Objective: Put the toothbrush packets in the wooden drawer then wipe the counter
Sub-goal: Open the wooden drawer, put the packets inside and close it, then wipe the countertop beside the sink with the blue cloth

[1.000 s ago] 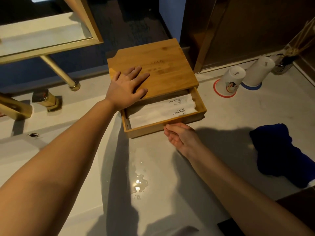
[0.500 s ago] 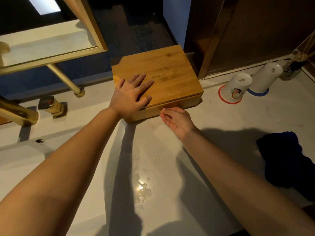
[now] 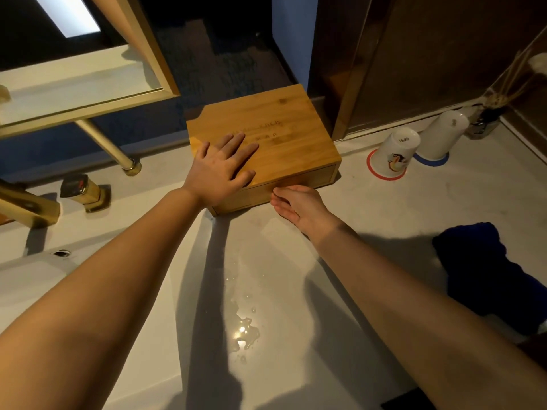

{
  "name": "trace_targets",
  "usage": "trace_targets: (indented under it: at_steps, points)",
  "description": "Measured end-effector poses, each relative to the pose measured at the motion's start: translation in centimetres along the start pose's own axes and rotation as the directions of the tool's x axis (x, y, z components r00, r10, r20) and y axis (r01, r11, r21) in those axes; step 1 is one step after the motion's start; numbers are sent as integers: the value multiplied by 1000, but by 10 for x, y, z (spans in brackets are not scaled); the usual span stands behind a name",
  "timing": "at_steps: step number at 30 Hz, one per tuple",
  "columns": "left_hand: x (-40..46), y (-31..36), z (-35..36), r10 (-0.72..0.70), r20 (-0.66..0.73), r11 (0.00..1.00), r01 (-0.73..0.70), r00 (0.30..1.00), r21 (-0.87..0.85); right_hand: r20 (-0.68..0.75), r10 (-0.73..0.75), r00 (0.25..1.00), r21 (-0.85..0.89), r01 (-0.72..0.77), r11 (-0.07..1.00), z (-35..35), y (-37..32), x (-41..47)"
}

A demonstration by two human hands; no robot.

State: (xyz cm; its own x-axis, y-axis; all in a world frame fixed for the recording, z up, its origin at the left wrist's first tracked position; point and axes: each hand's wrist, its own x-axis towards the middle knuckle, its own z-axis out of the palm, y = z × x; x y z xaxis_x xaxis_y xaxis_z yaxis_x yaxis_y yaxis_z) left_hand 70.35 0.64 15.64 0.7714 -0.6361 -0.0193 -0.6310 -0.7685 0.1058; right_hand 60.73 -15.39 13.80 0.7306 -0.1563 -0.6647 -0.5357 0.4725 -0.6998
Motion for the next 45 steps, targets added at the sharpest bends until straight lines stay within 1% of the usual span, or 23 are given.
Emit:
trace_targets:
  at_steps: [3, 6, 7, 8, 9, 11, 12, 14, 16, 17, 18, 20, 22, 23, 24, 26, 27, 29, 32, 34, 36, 39, 45]
  points:
    - [0, 2, -6, -3, 95, 999, -1, 995, 42, -24, -55, 998, -192, 49, 980, -5, 1, -7]
    - [2, 8, -17, -45, 174, 996, 29, 984, 89, -37, -112, 993, -324, 94, 941, -18, -2, -24]
    - [0, 13, -21, -62, 161, 993, 45, 985, 105, -46, -135, 990, -384, 107, 917, -24, -2, -31]
    - [-6, 22, -25, -80, 108, 992, 69, 991, 104, -50, -163, 985, -457, 122, 881, -30, -3, -39]
    - [-16, 34, -28, -101, 25, 993, 99, 995, 68, -41, -201, 979, -535, 149, 832, -37, -2, -48]
    - [-41, 67, -29, -159, -151, 984, 143, 976, -110, 8, -308, 951, -685, 229, 691, -56, 1, -66]
    - [-57, 86, -27, -193, -197, 968, 154, 961, -199, 48, -358, 933, -755, 268, 599, -68, 3, -75]
    - [-87, 124, -11, -210, -234, 956, 150, 949, -251, 143, -421, 896, -858, 324, 398, -96, 9, -93]
    - [-108, 158, 10, -232, -220, 948, 170, 948, -270, 246, -496, 833, -917, 366, 159, -128, 15, -108]
    - [-117, 174, 22, -259, -194, 938, 198, 946, -283, 289, -532, 796, -930, 365, 42, -144, 18, -113]
    - [-124, 190, 34, -286, -168, 929, 230, 943, -291, 320, -555, 768, -934, 352, -52, -161, 21, -118]
    - [-134, 226, 52, -335, -143, 911, 281, 931, -303, 361, -578, 732, -931, 313, -186, -193, 26, -126]
    - [-138, 263, 65, -367, -117, 899, 319, 923, -301, 403, -602, 689, -914, 276, -297, -227, 28, -132]
    - [-138, 280, 71, -378, -81, 893, 340, 922, -295, 421, -598, 682, -904, 260, -340, -244, 27, -135]
    - [-138, 296, 77, -383, -35, 889, 358, 923, -286, 435, -572, 696, -894, 256, -368, -261, 25, -137]
    - [-137, 323, 89, -376, 41, 890, 373, 926, -261, 430, -462, 775, -886, 265, -380, -293, 21, -136]
    - [-137, 334, 95, -370, 58, 894, 372, 927, -248, 423, -400, 813, -884, 273, -380, -309, 19, -135]
    - [-135, 349, 106, -370, 77, 895, 378, 926, -236, 421, -281, 863, -867, 291, -404, -334, 13, -132]
    - [-134, 360, 116, -395, 104, 892, 408, 913, -193, 438, -129, 889, -834, 349, -428, -362, 2, -129]
    - [-135, 362, 118, -410, 108, 892, 423, 906, -158, 452, -46, 891, -807, 386, -447, -373, -5, -125]
    - [-134, 363, 118, -414, 114, 892, 427, 903, -148, 462, 8, 887, -796, 419, -437, -375, -9, -121]
    - [-133, 364, 116, -419, 110, 890, 431, 901, -145, 478, 28, 878, -799, 448, -402, -369, -11, -119]
    - [-133, 364, 118, -424, 110, 891, 436, 899, -124, 550, -124, 826, -793, 469, -388, -359, -9, -123]
